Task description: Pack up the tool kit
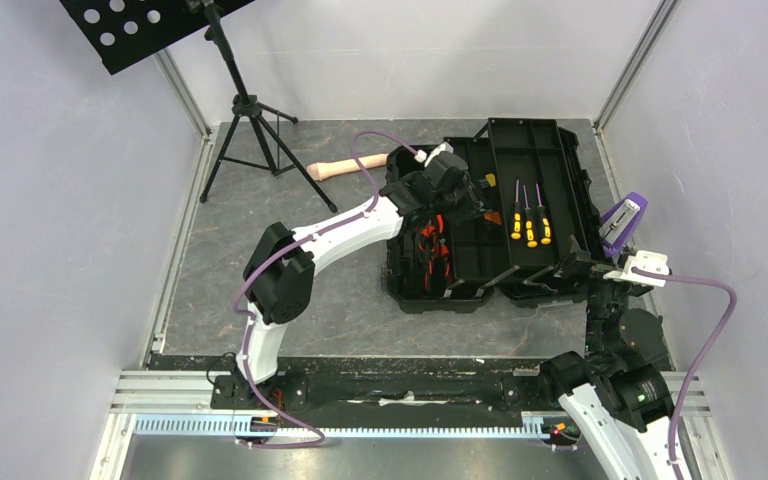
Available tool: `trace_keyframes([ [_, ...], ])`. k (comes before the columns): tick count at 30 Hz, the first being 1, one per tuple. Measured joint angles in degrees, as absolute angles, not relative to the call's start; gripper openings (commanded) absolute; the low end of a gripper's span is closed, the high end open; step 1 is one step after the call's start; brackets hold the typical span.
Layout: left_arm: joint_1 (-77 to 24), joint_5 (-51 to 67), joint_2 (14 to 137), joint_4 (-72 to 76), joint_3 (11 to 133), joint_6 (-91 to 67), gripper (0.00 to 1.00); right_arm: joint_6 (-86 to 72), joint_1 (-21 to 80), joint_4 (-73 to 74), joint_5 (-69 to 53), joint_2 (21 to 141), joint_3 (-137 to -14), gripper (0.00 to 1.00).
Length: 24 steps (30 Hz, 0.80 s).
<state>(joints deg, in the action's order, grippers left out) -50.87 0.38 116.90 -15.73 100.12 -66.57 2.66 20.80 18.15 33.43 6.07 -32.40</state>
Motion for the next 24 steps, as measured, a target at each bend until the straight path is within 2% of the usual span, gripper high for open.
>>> trace_keyframes([
  [3, -51.05, -0.34, 116.9, -15.03, 99.88, -67.02, 0.51, 2.63, 20.8, 18.15, 33.41, 6.07, -32.4, 0.98],
  [5, -51.11, -0.43, 116.86, -13.74, 99.72, -67.26, 0.57, 2.63, 20.8, 18.15, 33.41, 6.07, -32.4, 0.98],
  [12, -51.35, -3.84, 114.96, -14.46, 99.07, -65.82, 0.72, 2.63, 20.8, 18.15, 33.41, 6.04, -32.4, 0.98],
  [24, -50.41, -21.21, 103.77, -28.45, 98.94, -50.83, 0.71, 2.66, 20.8, 18.76, 33.43, 6.0, -32.53, 0.98],
])
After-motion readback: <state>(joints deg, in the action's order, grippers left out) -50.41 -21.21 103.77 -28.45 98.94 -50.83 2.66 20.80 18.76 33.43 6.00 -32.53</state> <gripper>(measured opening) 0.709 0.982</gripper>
